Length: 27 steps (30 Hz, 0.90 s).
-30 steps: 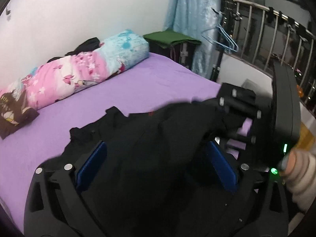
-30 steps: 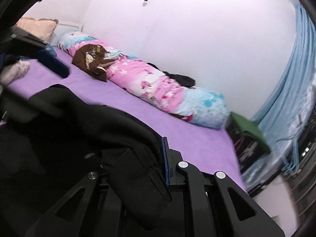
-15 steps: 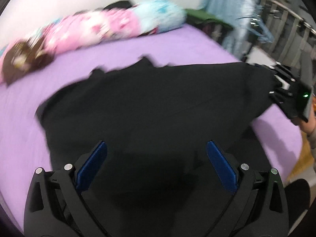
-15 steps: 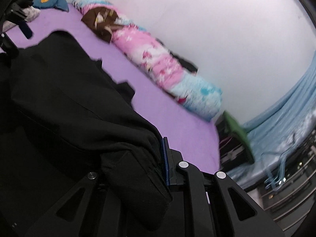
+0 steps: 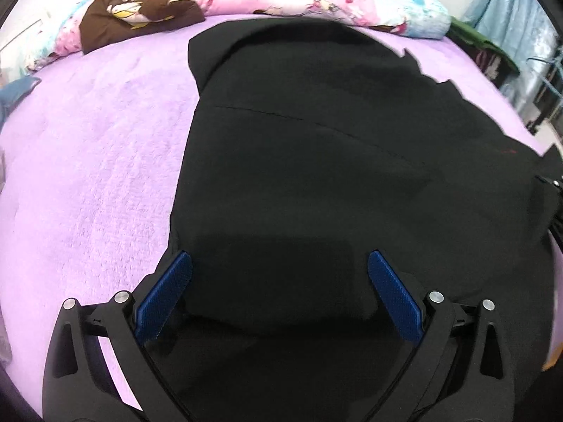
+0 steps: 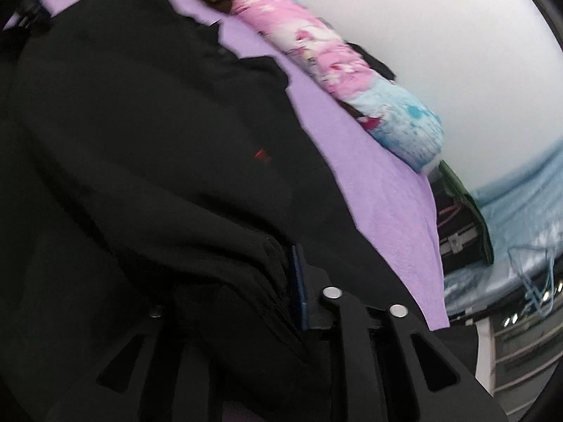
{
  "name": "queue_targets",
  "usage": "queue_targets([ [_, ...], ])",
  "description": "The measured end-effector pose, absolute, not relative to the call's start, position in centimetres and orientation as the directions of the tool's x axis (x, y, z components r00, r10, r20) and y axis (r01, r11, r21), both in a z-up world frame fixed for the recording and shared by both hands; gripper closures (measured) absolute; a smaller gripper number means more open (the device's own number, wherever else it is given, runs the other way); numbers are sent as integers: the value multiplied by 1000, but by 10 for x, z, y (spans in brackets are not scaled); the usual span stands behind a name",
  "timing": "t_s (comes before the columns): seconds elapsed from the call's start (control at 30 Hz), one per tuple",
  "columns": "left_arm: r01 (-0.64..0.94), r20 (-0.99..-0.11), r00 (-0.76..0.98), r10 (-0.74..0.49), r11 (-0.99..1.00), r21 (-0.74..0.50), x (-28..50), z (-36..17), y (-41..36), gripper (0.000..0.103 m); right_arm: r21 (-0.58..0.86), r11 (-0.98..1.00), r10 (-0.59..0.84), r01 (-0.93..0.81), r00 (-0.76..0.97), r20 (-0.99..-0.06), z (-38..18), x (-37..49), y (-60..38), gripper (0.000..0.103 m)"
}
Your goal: Fold large clothes
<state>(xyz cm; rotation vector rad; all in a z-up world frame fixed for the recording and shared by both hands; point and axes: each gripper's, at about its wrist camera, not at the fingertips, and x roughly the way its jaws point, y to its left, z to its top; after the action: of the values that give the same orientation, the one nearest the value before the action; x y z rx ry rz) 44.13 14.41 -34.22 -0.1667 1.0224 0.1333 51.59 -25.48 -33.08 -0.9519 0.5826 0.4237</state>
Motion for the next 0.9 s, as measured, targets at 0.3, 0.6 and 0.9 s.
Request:
queue_targets([
  [0.3, -192, -860, 508, 49, 980, -58, 432, -353, 161, 5, -506, 551, 182, -663, 687, -703, -303, 488, -270, 28],
  [0.6, -301, -889, 456, 40, 947, -112, 419, -345, 189, 6, -155, 564, 434, -811, 452, -779, -242, 478, -270, 14],
  [0.9, -196, -827, 562, -7, 970, -141, 432, -287, 161, 6, -118, 731, 384, -672, 548, -744, -245, 515, -230, 6],
])
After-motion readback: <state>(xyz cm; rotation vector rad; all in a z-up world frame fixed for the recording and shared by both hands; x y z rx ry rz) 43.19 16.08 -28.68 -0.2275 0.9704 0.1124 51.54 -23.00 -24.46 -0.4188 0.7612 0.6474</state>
